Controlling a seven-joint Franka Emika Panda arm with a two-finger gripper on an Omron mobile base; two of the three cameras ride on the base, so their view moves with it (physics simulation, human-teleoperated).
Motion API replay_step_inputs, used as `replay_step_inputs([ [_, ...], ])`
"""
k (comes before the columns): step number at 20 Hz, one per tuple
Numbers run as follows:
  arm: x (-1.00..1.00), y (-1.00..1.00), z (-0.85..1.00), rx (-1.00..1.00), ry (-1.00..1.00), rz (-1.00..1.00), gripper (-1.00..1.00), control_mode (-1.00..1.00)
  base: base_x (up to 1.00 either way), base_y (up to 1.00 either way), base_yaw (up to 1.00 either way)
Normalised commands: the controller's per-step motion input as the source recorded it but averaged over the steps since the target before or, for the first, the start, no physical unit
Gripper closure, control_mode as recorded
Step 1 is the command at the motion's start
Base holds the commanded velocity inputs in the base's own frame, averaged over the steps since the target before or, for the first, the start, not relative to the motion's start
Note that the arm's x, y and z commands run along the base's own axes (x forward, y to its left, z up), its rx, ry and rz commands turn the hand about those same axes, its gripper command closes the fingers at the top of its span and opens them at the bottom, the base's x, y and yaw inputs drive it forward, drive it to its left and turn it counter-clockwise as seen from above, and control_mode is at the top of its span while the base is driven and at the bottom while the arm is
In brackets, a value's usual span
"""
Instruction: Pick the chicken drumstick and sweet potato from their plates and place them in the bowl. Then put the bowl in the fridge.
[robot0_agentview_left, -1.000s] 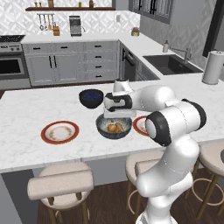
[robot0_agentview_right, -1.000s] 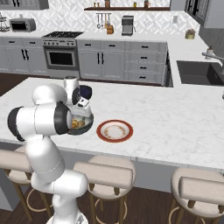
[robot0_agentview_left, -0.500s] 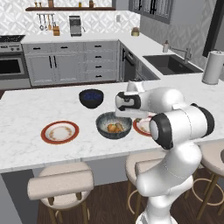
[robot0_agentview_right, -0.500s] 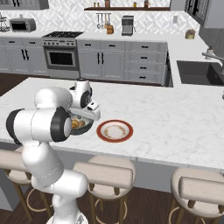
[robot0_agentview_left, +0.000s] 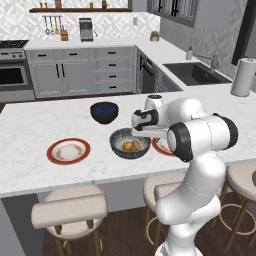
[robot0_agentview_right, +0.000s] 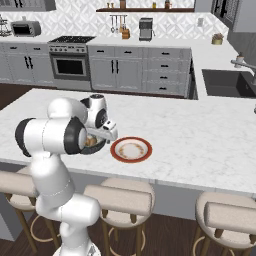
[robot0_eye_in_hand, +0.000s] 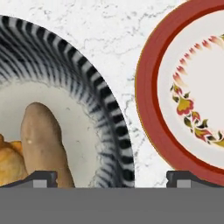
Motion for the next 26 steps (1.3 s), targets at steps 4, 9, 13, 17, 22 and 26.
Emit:
replay_step_inputs([
  [4,0.14,0.00,-0.32,0.00,0.00,0.00,-1.00,-1.00,0.00,0.00,0.00],
  [9,0.02,0.00,-0.36,0.00,0.00,0.00,-1.00,-1.00,0.00,0.00,0.00],
  [13,0.02,0.00,-0.26,0.00,0.00,0.00,1.00,-1.00,0.00,0.00,0.00],
  [17,0.00,0.01,-0.09,0.00,0.00,0.00,1.00,-1.00,0.00,0.00,0.00],
  [22,0.00,0.03,-0.11,0.00,0.00,0.00,1.00,-1.00,0.00,0.00,0.00],
  [26,-0.23,0.08,0.02,0.00,-0.10,-0.02,1.00,-1.00,0.00,0.00,0.00],
])
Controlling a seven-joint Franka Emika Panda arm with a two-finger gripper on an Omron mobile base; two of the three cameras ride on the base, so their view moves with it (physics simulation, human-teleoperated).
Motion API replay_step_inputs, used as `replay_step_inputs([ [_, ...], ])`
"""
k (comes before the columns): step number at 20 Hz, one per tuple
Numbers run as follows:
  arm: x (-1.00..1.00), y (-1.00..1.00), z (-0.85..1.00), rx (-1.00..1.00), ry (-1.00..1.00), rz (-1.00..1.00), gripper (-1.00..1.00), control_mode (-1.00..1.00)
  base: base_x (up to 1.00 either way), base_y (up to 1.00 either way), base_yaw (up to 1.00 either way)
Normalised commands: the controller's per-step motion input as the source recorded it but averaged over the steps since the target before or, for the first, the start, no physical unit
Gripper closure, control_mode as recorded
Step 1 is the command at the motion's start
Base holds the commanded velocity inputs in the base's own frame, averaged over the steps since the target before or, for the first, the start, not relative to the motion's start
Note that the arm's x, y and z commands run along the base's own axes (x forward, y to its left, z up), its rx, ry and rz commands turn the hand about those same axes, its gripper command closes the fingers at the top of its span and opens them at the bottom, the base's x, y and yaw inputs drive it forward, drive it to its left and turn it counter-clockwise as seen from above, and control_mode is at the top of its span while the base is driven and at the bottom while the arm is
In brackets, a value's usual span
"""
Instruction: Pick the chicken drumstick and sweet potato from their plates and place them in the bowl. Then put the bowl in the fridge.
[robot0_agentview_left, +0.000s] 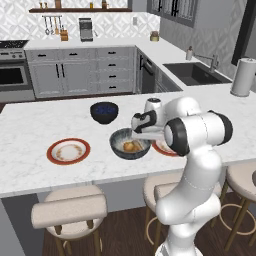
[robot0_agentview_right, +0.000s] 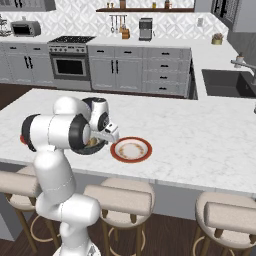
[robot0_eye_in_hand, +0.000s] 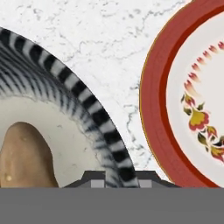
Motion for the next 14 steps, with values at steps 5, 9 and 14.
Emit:
replay_step_inputs([
  [5,-0.34,0.00,0.81,0.01,-0.15,-0.06,1.00,-1.00,0.00,0.00,0.00],
  [9,-0.34,-0.24,1.00,0.09,0.00,-0.20,1.00,-1.00,0.00,0.00,0.00],
  [14,-0.78,-0.38,1.00,0.10,0.08,-0.33,1.00,-1.00,0.00,0.00,0.00],
])
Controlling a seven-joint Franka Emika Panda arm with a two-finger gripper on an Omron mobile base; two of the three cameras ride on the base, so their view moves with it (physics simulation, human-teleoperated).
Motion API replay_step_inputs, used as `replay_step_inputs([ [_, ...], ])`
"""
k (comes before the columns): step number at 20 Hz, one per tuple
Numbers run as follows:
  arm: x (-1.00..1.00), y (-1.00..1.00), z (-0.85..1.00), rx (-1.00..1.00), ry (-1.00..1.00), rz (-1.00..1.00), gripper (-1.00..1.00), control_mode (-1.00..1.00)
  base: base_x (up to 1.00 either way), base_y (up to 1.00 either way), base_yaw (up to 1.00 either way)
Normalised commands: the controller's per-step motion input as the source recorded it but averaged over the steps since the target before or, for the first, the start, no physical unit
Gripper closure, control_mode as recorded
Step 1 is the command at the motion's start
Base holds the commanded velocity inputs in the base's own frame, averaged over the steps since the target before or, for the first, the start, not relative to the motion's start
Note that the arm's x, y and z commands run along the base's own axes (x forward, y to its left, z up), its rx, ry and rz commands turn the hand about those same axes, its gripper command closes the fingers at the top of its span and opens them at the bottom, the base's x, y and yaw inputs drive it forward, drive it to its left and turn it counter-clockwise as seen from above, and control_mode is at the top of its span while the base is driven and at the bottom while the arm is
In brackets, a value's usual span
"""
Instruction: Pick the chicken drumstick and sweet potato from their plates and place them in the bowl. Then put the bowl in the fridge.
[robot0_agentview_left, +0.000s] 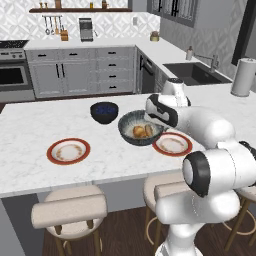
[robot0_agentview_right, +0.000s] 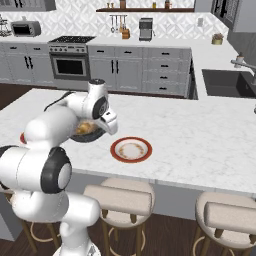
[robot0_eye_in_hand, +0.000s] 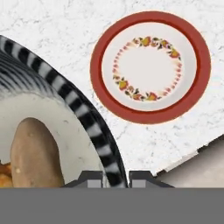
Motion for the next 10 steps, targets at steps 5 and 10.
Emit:
replay_step_inputs([
  [5,-1.00,-0.05,0.82,0.11,0.04,-0.54,1.00,-1.00,0.00,0.00,0.00],
  [10,-0.89,0.06,0.55,0.10,0.00,-0.65,1.00,-1.00,0.00,0.00,0.00],
])
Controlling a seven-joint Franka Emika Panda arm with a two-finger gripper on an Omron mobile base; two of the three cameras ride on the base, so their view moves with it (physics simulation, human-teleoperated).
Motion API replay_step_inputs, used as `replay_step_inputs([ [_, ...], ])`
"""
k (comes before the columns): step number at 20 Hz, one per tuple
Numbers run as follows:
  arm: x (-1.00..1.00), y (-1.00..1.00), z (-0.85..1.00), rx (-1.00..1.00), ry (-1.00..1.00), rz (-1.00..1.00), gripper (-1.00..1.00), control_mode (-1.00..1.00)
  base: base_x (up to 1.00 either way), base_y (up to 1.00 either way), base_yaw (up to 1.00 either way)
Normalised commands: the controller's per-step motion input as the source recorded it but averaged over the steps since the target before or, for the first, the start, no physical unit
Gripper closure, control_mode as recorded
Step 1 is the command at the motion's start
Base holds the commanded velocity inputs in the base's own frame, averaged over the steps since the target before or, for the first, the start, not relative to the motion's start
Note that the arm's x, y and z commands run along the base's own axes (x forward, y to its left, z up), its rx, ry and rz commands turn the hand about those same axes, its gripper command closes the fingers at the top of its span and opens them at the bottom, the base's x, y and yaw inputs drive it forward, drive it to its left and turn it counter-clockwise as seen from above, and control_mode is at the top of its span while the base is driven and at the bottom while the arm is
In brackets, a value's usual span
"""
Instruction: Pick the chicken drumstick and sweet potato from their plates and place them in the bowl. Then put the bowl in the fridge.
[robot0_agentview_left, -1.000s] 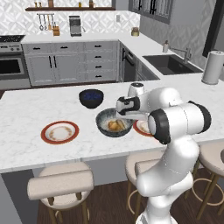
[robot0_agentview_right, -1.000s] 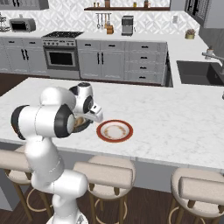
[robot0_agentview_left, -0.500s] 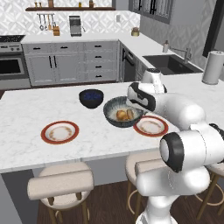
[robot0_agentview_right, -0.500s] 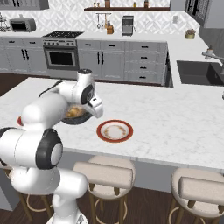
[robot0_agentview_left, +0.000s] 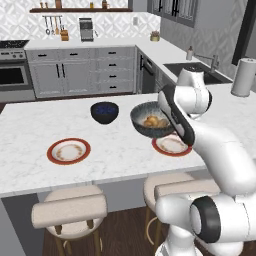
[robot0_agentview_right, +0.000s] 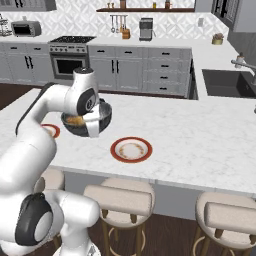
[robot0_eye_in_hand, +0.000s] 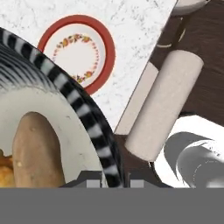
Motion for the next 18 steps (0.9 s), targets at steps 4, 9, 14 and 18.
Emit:
replay_step_inputs([
  [4,-0.91,0.01,0.34,0.09,0.00,-0.68,1.00,-1.00,0.00,0.00,0.00],
  [9,-0.59,0.01,0.16,0.03,0.00,-0.50,1.00,-1.00,0.00,0.00,0.00],
  [14,0.04,0.06,0.15,0.08,0.01,0.02,1.00,-1.00,0.00,0.00,0.00],
  [18,0.00,0.10,0.21,0.03,0.00,0.07,1.00,-1.00,0.00,0.00,0.00],
])
